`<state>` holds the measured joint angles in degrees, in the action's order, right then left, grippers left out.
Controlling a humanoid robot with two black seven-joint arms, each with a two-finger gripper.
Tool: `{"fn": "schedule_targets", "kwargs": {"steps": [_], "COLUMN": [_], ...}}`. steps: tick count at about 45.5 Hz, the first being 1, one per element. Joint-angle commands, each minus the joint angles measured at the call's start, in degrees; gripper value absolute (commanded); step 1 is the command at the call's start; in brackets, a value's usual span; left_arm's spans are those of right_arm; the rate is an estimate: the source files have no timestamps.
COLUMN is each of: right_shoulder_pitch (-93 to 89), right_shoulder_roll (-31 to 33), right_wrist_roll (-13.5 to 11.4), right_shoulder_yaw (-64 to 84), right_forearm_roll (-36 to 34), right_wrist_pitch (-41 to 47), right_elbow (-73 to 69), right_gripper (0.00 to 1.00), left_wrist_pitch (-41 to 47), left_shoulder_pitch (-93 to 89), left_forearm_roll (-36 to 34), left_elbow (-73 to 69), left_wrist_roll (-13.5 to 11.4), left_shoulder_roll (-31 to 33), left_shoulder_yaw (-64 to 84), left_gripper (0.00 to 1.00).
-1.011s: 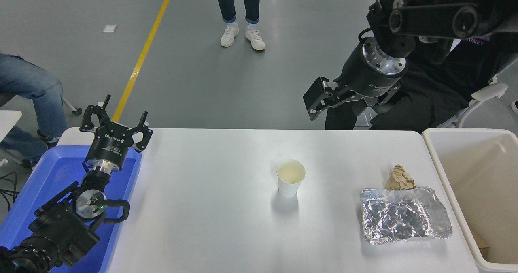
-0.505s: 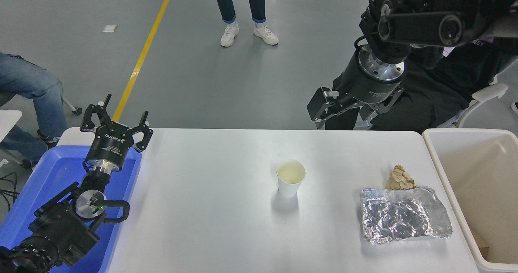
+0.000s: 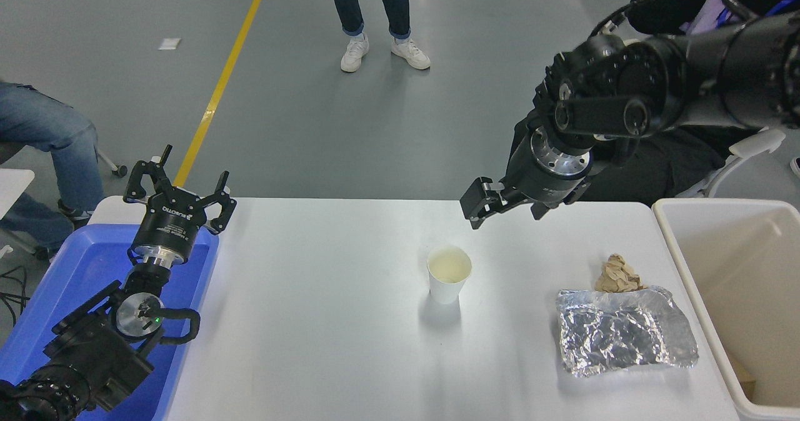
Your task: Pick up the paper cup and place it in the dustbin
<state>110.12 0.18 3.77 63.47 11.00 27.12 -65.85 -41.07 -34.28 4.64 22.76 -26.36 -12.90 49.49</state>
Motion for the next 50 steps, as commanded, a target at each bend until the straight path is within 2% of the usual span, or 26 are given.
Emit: {"fn": "schedule_targets", "kwargs": {"steps": [1, 7, 10, 26, 33, 37, 46, 50], "right_shoulder_pitch": [-7.9, -11.94, -13.79, -21.08, -24.25, -25.65, -28.29, -29.52], "right_shoulder_roll": [-0.18, -0.18, -0.18, -0.18, -0.18, -0.18, -0.18, -0.18], "right_wrist_roll": [-1.92, -5.87, -6.67, -6.76, -6.67, -6.76, -9.83, -10.01], "right_shoulder_yaw": [-4.05, -6.08, -6.26, -13.98, -18.38, -18.56, -17.16, -16.98], "right_forearm_roll": [9.65, 11.5, 12.55, 11.59, 4.92, 4.3, 4.65, 4.56], "right_wrist_pitch": [-6.55, -6.9, -6.9, -6.9, -6.9, -6.9, -7.26, -7.26], "right_elbow": [2.03, 5.02, 6.78, 11.09, 14.08, 15.66, 21.46, 22.43], "right_gripper": [1.0, 1.0, 1.0, 0.99, 0.99, 0.92, 0.87, 0.87], "left_wrist_pitch": [0.03, 0.03, -0.06, 0.03, 0.03, 0.03, 0.03, 0.03], "left_shoulder_pitch": [0.0, 0.0, 0.0, 0.0, 0.0, 0.0, 0.0, 0.0], "left_forearm_roll": [0.02, 0.02, 0.02, 0.02, 0.02, 0.02, 0.02, 0.02], "left_elbow": [0.0, 0.0, 0.0, 0.0, 0.0, 0.0, 0.0, 0.0], "left_wrist_roll": [0.0, -0.01, -0.01, -0.01, -0.01, -0.01, -0.01, -0.01], "left_shoulder_roll": [-0.02, -0.02, -0.02, -0.02, -0.02, 0.07, -0.02, -0.02], "left_shoulder_yaw": [0.0, 0.0, 0.0, 0.0, 0.0, 0.0, 0.0, 0.0], "left_gripper": [0.98, 0.98, 0.98, 0.98, 0.98, 0.98, 0.98, 0.98]}}
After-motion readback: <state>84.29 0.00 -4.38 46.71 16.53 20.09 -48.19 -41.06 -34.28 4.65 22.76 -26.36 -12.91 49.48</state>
